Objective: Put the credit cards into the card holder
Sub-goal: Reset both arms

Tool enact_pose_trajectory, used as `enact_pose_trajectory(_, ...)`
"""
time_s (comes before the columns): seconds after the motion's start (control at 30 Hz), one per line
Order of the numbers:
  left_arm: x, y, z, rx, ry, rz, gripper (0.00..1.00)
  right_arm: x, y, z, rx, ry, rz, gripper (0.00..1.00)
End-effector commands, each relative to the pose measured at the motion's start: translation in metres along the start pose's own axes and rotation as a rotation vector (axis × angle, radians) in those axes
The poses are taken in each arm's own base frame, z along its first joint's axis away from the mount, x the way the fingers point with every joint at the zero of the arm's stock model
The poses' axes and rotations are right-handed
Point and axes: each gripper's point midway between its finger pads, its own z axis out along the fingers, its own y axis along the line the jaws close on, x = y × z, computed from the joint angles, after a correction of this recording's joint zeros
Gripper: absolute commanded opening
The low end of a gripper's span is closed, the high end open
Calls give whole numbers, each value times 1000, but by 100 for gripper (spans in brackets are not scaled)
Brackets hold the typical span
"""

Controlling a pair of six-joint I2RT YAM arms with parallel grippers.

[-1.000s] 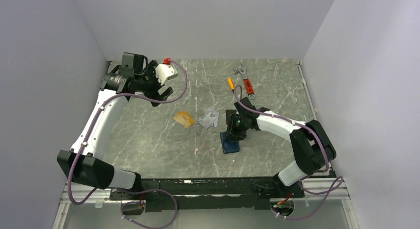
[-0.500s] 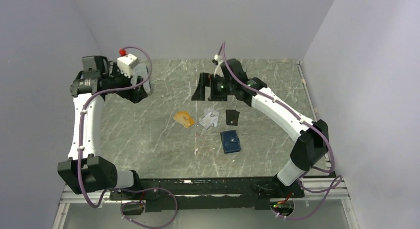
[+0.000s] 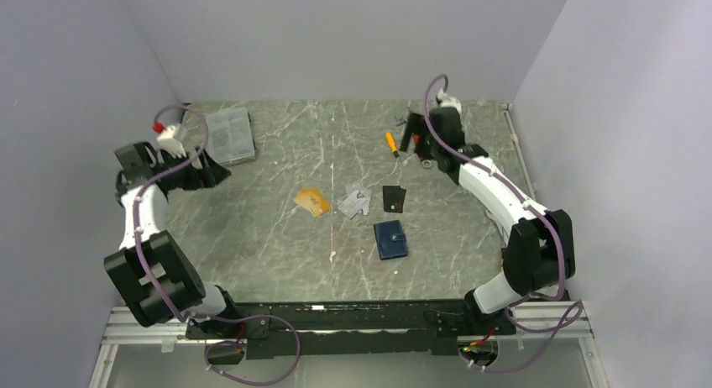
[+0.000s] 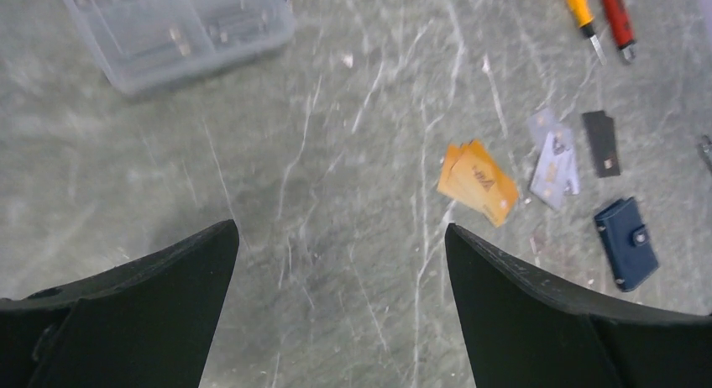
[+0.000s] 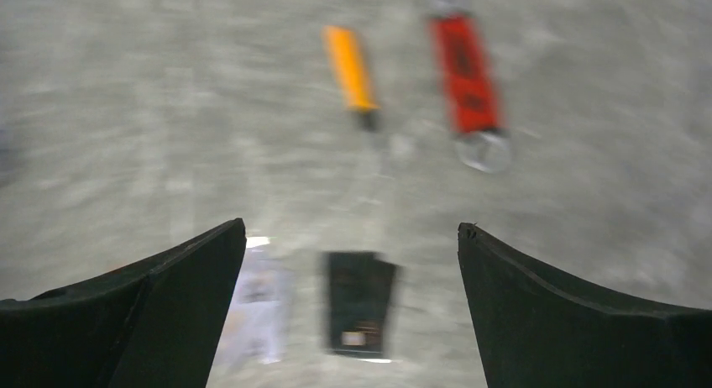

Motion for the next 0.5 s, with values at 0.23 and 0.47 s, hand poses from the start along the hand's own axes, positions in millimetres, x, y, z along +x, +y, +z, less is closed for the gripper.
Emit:
enact_pose_trajectory(0.23, 7, 18, 32, -30, -238, 249, 99, -1, -178, -25, 625, -467, -95, 100)
enact_pose_trajectory(0.47, 34, 25, 58, -13, -225, 231, 99, 13, -231, -54, 748, -574, -142, 100)
